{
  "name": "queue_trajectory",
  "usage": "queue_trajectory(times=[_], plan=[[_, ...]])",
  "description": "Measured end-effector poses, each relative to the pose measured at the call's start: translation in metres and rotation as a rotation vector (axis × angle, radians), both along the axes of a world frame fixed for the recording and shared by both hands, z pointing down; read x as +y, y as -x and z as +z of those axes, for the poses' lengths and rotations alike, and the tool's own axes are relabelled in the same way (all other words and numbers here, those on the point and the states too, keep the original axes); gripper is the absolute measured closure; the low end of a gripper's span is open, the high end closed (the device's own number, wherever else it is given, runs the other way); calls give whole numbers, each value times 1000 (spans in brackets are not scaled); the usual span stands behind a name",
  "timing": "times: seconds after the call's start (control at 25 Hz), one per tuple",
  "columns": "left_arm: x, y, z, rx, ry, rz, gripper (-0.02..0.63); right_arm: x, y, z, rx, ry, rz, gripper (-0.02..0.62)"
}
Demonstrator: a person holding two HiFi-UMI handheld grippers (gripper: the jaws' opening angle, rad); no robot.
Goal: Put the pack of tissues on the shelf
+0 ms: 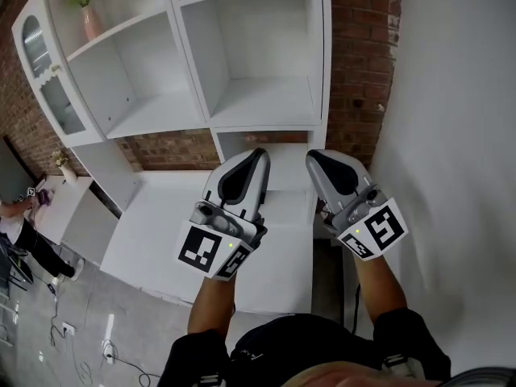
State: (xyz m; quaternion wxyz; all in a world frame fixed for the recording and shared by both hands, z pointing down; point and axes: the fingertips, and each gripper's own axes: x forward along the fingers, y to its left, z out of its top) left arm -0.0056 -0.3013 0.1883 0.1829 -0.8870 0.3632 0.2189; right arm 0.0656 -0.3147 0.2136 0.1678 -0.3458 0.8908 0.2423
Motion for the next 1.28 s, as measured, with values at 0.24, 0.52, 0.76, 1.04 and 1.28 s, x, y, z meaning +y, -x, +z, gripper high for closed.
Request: queue_trajectory(times=[0.24, 0.52, 0.76, 1.04, 1.28], plan=[[9, 5, 41, -1, 83, 53, 607, 8, 3, 42, 17, 49, 31, 594], [9, 5, 66, -19, 127, 48, 607, 7, -4, 64, -52, 146, 4, 595], [8, 6, 66, -27, 124, 44, 607, 6, -4, 66, -40, 141, 11, 595], [5, 5, 64, -13, 137, 57, 607, 2, -7, 66, -37, 144, 19, 595], [1, 6, 62, -12, 137, 59, 607, 0, -7, 64, -33, 142, 25, 595]])
